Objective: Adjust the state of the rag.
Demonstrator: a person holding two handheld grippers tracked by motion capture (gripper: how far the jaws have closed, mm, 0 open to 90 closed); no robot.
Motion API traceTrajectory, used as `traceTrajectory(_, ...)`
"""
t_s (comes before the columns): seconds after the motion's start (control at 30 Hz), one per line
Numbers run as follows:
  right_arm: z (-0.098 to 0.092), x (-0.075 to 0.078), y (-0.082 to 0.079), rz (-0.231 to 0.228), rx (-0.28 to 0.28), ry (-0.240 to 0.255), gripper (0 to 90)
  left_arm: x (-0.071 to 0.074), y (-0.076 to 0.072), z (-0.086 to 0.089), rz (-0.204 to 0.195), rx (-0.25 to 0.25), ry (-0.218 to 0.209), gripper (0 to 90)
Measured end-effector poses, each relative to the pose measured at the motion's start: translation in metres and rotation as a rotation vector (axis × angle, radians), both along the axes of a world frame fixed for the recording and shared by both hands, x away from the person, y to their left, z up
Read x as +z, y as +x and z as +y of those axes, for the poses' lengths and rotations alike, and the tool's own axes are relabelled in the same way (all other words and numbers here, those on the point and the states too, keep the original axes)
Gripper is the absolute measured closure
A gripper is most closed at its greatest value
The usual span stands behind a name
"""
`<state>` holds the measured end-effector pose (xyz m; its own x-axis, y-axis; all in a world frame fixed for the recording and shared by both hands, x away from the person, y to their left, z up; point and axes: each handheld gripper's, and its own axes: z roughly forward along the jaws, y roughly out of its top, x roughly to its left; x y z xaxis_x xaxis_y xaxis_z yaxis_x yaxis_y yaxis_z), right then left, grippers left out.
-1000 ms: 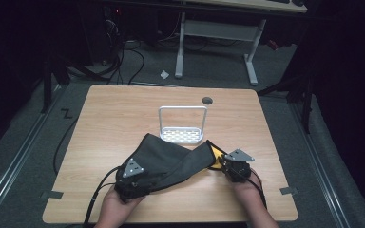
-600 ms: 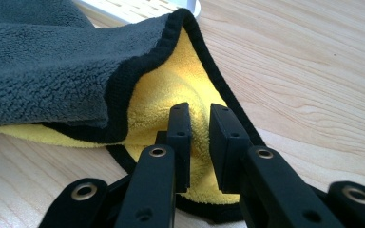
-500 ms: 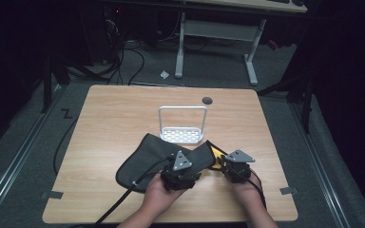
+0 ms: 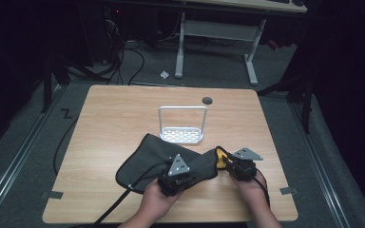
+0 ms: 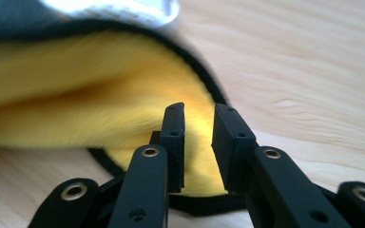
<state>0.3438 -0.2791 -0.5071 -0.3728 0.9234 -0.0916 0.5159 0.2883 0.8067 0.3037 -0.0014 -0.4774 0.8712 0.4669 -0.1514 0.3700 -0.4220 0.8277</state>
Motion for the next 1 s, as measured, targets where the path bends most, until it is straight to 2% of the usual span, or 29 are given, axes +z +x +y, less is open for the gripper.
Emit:
traceTrajectory(0.17,-0.019,0.004,-0.003,-0.011,-0.064,0.029,72.7,-0.032,-0.014,0.015,0.133,-0.048,0.055,86.1)
traceTrajectory(0.23,-0.020,0.003,-0.001,0.002,-0.071,0.038,72.5,-0.041,-0.017,0.020,0.158,-0.048,0.073,85.8)
traceTrajectory(0.3,-0.017,-0.001,0.000,0.033,-0.057,0.043,70.8,-0.047,-0.016,0.026,0.167,-0.028,0.082,85.4)
traceTrajectory(0.4,-0.012,-0.006,-0.006,0.087,-0.016,0.061,65.9,-0.053,-0.009,0.036,0.197,0.007,0.067,85.2)
traceTrajectory(0.43,-0.010,-0.007,-0.009,0.107,-0.007,0.082,63.9,-0.054,-0.006,0.038,0.199,0.016,0.063,85.1)
traceTrajectory(0.5,-0.007,-0.008,-0.015,0.125,0.011,0.094,60.3,-0.054,-0.003,0.040,0.196,0.027,0.059,85.2)
traceTrajectory(0.63,-0.001,-0.012,-0.024,0.157,0.039,0.093,58.0,-0.054,-0.001,0.040,0.185,0.036,0.064,85.2)
traceTrajectory(0.73,0.003,-0.019,-0.023,0.208,0.056,0.068,60.9,-0.054,0.000,0.040,0.182,0.040,0.067,85.3)
traceTrajectory(0.77,0.004,-0.019,-0.023,0.195,0.056,0.054,65.8,-0.054,0.000,0.041,0.181,0.042,0.067,85.3)
traceTrajectory(0.83,0.005,-0.018,-0.020,0.207,0.059,0.046,84.9,-0.053,-0.001,0.042,0.180,0.044,0.068,85.3)
traceTrajectory(0.93,0.008,-0.011,-0.011,0.156,0.037,-0.004,87.2,-0.047,0.001,0.045,0.173,0.053,0.046,85.4)
traceTrajectory(1.0,0.009,0.001,0.002,0.106,0.018,0.007,87.2,-0.042,0.003,0.047,0.166,0.059,0.030,85.6)
